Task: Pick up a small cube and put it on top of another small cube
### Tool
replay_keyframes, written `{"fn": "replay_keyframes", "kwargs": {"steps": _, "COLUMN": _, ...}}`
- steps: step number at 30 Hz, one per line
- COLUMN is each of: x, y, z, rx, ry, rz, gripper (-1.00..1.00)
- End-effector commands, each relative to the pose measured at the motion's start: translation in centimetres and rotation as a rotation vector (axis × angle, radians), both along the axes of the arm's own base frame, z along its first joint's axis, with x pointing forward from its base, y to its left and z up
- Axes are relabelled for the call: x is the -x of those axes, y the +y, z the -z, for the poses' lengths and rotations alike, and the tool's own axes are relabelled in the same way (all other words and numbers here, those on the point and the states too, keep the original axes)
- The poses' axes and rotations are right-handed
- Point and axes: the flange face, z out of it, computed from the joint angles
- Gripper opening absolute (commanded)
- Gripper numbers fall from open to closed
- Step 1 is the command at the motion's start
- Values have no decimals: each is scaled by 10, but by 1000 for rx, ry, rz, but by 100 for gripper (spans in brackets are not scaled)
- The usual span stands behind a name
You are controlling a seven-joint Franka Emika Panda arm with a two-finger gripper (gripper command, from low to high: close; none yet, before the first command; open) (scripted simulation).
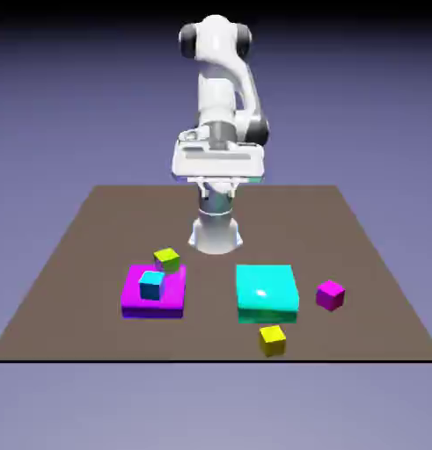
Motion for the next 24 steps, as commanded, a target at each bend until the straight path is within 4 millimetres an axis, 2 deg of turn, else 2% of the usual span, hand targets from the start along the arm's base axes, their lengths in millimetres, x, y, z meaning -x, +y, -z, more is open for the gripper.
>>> {"fn": "replay_keyframes", "kwargs": {"steps": 1, "x": -5, "y": 18, "z": 10, "rx": 54, "ry": 44, "rz": -76, "gripper": 0}}
{"fn": "replay_keyframes", "kwargs": {"steps": 6, "x": -16, "y": 107, "z": 66, "rx": 327, "ry": 242, "rz": -465, "gripper": 0}}
{"fn": "replay_keyframes", "kwargs": {"steps": 11, "x": -1, "y": 192, "z": 126, "rx": 604, "ry": 402, "rz": -860, "gripper": 0}}
{"fn": "replay_keyframes", "kwargs": {"steps": 15, "x": 27, "y": 252, "z": 174, "rx": 831, "ry": 499, "rz": -1176, "gripper": 0}}
{"fn": "replay_keyframes", "kwargs": {"steps": 19, "x": 65, "y": 304, "z": 221, "rx": 1062, "ry": 568, "rz": -1483, "gripper": 0}}
{"fn": "replay_keyframes", "kwargs": {"steps": 23, "x": 110, "y": 347, "z": 264, "rx": 1290, "ry": 603, "rz": -1766, "gripper": 0}}
{"fn": "replay_keyframes", "kwargs": {"steps": 24, "x": 110, "y": 347, "z": 264, "rx": 1290, "ry": 603, "rz": -1766, "gripper": 0}}
